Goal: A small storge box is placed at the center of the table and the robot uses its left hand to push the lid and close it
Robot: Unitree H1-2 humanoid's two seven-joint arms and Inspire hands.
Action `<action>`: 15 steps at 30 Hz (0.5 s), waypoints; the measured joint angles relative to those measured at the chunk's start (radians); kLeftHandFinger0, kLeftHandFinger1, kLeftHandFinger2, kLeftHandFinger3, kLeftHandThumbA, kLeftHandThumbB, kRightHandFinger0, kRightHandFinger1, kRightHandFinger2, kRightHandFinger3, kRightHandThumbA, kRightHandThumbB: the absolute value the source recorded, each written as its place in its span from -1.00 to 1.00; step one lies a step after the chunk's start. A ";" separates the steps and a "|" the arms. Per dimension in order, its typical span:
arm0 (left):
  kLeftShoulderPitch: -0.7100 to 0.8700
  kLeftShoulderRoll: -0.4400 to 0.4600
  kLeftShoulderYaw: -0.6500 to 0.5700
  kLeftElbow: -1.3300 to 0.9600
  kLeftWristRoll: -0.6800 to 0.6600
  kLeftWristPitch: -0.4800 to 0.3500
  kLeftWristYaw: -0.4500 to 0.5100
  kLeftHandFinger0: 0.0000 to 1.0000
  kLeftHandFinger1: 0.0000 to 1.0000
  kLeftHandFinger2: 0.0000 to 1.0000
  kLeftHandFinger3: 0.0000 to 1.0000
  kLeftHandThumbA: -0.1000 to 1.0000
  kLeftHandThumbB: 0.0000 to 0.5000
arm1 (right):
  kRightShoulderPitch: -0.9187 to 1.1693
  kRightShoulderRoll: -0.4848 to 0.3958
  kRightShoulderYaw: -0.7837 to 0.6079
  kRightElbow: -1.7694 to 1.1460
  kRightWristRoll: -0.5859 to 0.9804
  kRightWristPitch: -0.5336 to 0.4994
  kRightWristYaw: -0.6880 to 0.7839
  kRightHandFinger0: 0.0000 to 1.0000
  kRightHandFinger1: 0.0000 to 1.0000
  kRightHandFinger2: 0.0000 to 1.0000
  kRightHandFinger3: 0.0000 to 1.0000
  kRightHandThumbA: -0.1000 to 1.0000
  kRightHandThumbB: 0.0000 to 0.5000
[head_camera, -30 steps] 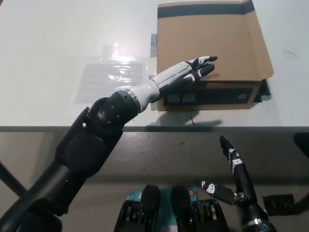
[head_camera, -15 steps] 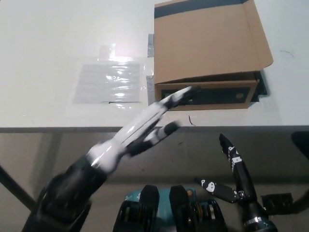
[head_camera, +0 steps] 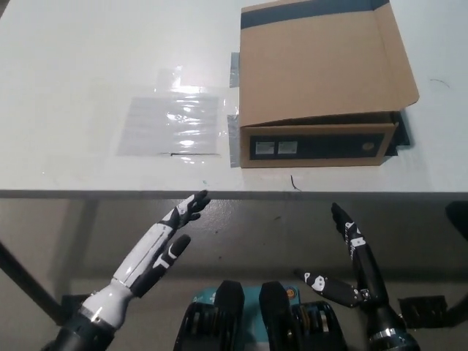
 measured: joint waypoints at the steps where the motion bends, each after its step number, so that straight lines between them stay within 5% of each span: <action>1: 0.001 0.002 0.002 0.013 0.012 -0.011 0.006 1.00 1.00 1.00 1.00 1.00 0.46 | 0.000 0.000 0.000 0.001 0.000 0.000 0.000 1.00 1.00 1.00 1.00 1.00 0.41; 15: 0.027 0.061 0.011 0.139 0.215 -0.099 0.076 1.00 1.00 1.00 1.00 1.00 0.16 | 0.000 0.000 0.002 0.010 -0.002 0.000 -0.011 1.00 1.00 1.00 1.00 1.00 0.35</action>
